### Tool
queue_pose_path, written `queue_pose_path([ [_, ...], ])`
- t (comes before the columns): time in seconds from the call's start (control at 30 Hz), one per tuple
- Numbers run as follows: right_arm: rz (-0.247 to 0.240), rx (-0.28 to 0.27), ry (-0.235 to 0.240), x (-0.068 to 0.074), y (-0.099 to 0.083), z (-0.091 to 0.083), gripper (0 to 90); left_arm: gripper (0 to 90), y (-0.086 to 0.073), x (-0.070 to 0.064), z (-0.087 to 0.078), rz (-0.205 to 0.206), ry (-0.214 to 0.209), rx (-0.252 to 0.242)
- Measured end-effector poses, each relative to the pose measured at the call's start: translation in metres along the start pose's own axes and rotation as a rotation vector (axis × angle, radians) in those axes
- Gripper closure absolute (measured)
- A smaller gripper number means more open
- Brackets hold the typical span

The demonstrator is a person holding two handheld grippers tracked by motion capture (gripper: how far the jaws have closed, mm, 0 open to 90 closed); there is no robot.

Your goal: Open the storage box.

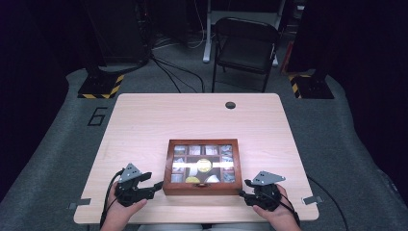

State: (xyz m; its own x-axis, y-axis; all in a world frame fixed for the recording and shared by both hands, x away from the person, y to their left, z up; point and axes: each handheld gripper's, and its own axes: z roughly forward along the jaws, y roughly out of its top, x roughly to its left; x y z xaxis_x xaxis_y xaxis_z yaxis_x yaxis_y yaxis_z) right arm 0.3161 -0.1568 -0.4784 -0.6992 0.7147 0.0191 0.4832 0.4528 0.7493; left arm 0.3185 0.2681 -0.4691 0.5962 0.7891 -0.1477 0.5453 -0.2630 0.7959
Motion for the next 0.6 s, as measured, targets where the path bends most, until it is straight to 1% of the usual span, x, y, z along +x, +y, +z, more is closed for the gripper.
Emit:
queue_pose_path([
  [0.03,-0.004,0.01,0.007,0.0004,-0.0001,0.0009,53.4,36.8,0.0001,-0.0001,0.0003,0.002,0.0,0.001],
  [0.07,-0.002,0.015,0.004,0.0014,-0.0003,0.0018,54.0,36.9,0.0002,-0.0003,0.0007,0.002,0.001,0.001],
  [0.13,-0.017,0.025,0.008,0.0018,-0.0007,0.0039,55.2,36.8,0.0003,-0.0004,0.001,0.001,0.0,0.003],
  [0.17,-0.016,0.029,0.006,0.0024,-0.0009,0.0047,55.8,36.7,0.0004,-0.0004,0.0011,0.002,0.001,0.003],
  [0.2,-0.028,0.032,0.009,0.0022,-0.0011,0.0055,56.6,36.6,0.0005,-0.0004,0.001,0.001,0.0,0.003],
  [0.27,-0.033,0.034,0.0,0.003,-0.0011,0.0061,58.0,36.3,0.0007,-0.0005,0.001,-0.001,-0.004,0.0],
  [0.4,-0.032,0.035,-0.005,0.0041,-0.0001,0.0054,59.0,36.2,0.0009,-0.001,0.0012,-0.001,-0.01,-0.002],
  [0.5,-0.023,0.021,0.008,0.0035,0.001,0.0041,59.9,36.2,0.0013,-0.0021,0.0002,0.005,-0.018,0.0],
  [0.6,-0.005,-0.018,0.012,0.0017,0.0026,-0.0007,60.1,36.3,0.001,-0.005,-0.0028,0.005,-0.021,-0.012],
])
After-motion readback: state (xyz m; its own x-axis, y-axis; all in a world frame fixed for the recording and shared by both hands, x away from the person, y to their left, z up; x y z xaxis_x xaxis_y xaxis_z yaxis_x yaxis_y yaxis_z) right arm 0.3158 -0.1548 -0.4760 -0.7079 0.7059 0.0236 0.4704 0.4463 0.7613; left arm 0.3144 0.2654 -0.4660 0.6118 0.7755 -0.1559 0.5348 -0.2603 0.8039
